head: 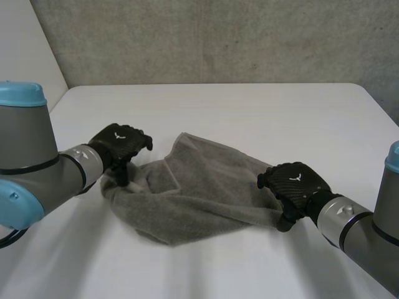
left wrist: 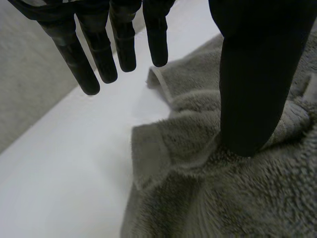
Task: Fold the towel.
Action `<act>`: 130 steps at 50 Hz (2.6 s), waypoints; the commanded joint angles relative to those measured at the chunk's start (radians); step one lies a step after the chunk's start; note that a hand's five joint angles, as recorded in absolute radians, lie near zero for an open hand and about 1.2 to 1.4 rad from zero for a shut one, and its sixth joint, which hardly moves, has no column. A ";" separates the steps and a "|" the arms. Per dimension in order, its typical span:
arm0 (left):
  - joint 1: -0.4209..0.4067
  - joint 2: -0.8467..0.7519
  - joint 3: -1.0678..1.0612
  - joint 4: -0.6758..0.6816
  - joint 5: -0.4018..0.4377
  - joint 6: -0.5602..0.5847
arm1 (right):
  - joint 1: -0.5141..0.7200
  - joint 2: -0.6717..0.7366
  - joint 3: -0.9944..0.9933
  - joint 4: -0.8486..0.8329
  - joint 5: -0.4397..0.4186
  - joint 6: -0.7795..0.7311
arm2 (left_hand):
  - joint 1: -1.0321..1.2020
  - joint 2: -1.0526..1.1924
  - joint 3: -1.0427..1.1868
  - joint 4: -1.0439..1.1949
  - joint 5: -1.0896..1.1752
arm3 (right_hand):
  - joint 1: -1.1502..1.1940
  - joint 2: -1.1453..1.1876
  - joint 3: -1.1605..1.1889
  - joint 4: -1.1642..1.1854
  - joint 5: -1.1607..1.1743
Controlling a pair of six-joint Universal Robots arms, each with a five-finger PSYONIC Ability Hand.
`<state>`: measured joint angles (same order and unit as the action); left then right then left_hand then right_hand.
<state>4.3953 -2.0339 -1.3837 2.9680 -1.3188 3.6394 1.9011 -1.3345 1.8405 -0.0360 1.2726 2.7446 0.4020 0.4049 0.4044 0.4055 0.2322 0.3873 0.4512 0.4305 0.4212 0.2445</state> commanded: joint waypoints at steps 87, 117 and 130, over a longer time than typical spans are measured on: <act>0.003 0.606 -0.293 0.151 0.004 -0.090 | -0.180 0.027 -0.139 0.245 -0.246 0.214 | 0.994 0.991 0.992 0.991 0.990 | -0.094 -0.158 -0.137 -0.128 -0.126; 0.015 0.647 -0.310 0.147 -0.002 -0.193 | -0.177 0.155 -0.067 -0.009 -0.226 0.228 | 0.994 0.991 0.992 0.991 0.990 | 1.009 0.945 0.966 0.975 0.977; 0.035 0.655 -0.290 0.144 -0.005 -0.197 | -0.304 -0.393 -0.193 0.105 -0.225 0.198 | 0.994 0.991 0.992 0.991 0.990 | 1.009 0.945 0.966 0.975 0.977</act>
<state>4.4243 -1.3868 -1.6881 3.1156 -1.3221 3.4476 1.6635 -1.5115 1.7363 -0.0118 1.0562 2.9637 1.1655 1.2158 1.2118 1.2174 1.0175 0.9708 1.1725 1.1798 1.1893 0.9754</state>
